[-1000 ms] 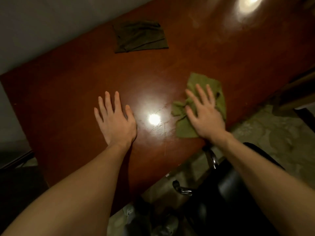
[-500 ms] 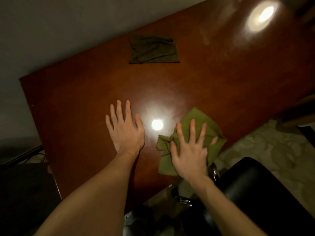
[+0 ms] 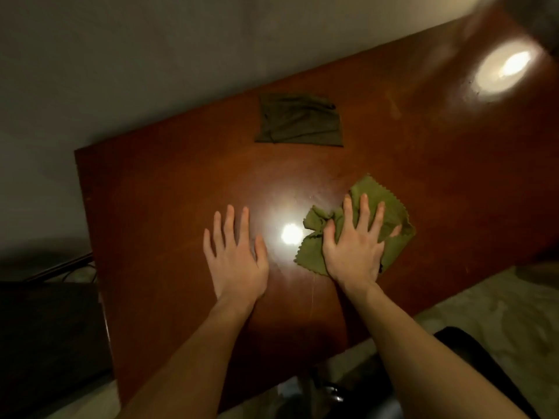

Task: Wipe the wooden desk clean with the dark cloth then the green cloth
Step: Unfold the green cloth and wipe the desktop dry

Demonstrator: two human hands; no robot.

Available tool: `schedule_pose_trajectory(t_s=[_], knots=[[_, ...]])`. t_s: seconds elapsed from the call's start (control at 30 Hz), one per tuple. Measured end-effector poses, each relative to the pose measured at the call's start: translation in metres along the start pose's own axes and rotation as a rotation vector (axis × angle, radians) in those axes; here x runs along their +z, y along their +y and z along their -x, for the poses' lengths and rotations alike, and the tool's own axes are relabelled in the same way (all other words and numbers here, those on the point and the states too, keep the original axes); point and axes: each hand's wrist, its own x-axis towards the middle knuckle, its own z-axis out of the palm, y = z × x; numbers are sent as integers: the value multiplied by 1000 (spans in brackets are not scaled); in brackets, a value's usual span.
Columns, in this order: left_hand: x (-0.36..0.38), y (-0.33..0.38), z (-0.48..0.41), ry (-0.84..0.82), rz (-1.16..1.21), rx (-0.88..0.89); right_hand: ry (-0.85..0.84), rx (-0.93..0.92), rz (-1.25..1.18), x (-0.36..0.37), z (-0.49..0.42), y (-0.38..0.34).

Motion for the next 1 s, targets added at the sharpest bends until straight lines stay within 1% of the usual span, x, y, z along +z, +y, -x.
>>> schedule_pose_trajectory(t_s=[0.13,0.2,0.27,0.37,0.43,0.5,0.53,0.6,0.63,0.7,0.83,0.9,1.0], knots=[[-1,-3,1,-37,-4,-8,30,31,-70,-9,-66,-12],[-9,-1,-15,-39,31,-9,56,34,-120,-10,-102,-18],[-17,9,-53,-8,89,8,58,14,-178,-12,-135,-25],[-25,48,-130,30,211,108,60,-22,-220,-20,-171,-32],[-25,80,-185,79,290,244,52,-92,-207,-25,-191,-35],[-19,112,-230,96,254,384,55,-188,-162,-24,-208,-33],[-14,122,-247,78,216,436,64,-235,-135,-23,-213,-32],[-5,132,-268,30,145,472,65,-349,-101,-20,-218,-30],[-1,132,-271,35,117,469,60,-409,-102,-20,-219,-29],[1,121,-270,87,102,425,37,-521,-96,-19,-220,-29],[-6,75,-247,124,138,236,-41,-715,-29,-23,-226,-32],[-10,42,-230,161,124,127,-99,-741,-45,-23,-230,-33],[-18,-9,-206,211,87,-129,-142,-733,-58,-21,-230,-33]])
